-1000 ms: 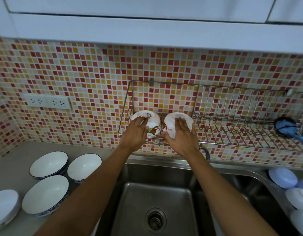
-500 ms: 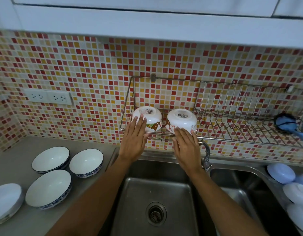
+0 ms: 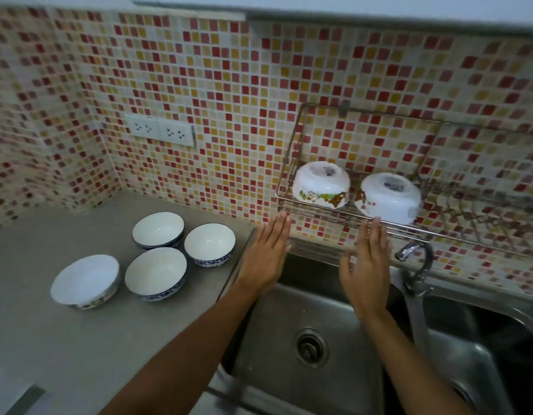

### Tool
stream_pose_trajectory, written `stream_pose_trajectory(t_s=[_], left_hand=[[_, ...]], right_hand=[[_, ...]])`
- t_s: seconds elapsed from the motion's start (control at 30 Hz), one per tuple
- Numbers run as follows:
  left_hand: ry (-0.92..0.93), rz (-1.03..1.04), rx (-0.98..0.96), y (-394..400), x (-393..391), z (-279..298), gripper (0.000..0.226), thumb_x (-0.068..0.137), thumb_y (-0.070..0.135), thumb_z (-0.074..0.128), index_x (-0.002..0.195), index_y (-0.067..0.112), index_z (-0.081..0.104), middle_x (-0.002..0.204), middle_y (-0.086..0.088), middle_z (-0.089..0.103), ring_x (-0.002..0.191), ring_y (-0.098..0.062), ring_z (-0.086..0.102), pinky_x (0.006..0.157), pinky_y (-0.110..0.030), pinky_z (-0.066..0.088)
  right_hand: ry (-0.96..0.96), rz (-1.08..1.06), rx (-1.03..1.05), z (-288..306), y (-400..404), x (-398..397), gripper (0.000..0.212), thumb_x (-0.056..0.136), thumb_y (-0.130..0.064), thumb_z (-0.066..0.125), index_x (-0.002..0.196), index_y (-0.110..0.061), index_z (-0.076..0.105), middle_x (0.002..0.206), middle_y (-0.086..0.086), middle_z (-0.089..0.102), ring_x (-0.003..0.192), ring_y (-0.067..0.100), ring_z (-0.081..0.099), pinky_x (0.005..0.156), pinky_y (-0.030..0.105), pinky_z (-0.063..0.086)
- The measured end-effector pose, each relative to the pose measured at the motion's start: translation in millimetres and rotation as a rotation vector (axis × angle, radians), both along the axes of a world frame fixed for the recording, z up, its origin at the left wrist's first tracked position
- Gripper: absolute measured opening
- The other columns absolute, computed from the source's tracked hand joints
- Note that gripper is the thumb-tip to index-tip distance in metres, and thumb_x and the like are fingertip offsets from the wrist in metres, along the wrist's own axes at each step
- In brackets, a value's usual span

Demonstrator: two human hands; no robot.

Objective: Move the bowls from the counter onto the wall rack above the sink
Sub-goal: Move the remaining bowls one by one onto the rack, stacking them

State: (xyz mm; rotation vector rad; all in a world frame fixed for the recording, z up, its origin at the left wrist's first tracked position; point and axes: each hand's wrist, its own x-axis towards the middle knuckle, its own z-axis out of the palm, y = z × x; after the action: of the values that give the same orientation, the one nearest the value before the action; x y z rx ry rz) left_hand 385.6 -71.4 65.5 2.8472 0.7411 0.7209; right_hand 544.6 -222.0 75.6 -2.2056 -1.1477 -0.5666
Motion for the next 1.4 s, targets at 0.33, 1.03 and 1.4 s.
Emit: stream_pose_trajectory(t_s=[0.33,1.03,1.4], left_hand=[[-0.098,0.484,-0.228,83,-225,-31,0.06,0.099,0.041,0.026,0.15,0.014,0.008,0.159,-0.006,0.003,0.148,-0.021,0.005,0.119,-0.032,0.004],[-0.458,0.946,-1.014,207,-403,-107,0.048,0.081,0.019,0.04,0.121,-0.004,0.054,0.123,-0.023,0.059,0.115,-0.037,0.053,0.085,-0.027,0.039],[-0.67,0.867,-0.971,212,-393,-75,0.037,0.101,0.032,0.035,0.126,0.014,0.055,0.127,-0.01,0.06,0.113,-0.027,0.055,0.087,-0.027,0.04]], right_hand=[[0.334,0.472,-0.26,-64,127,-204,0.064,0.087,-0.022,0.063,0.145,-0.017,0.037,0.147,0.012,0.042,0.13,0.03,0.043,0.105,0.04,0.038],[0.272,0.39,-0.8,-75,354,-414,0.029,0.092,-0.024,0.057,0.115,-0.006,0.054,0.115,0.013,0.063,0.106,0.032,0.061,0.08,0.039,0.049],[0.386,0.383,-0.616,-65,331,-405,0.031,0.101,-0.025,0.035,0.123,-0.01,0.051,0.116,0.016,0.064,0.104,0.037,0.06,0.084,0.044,0.047]])
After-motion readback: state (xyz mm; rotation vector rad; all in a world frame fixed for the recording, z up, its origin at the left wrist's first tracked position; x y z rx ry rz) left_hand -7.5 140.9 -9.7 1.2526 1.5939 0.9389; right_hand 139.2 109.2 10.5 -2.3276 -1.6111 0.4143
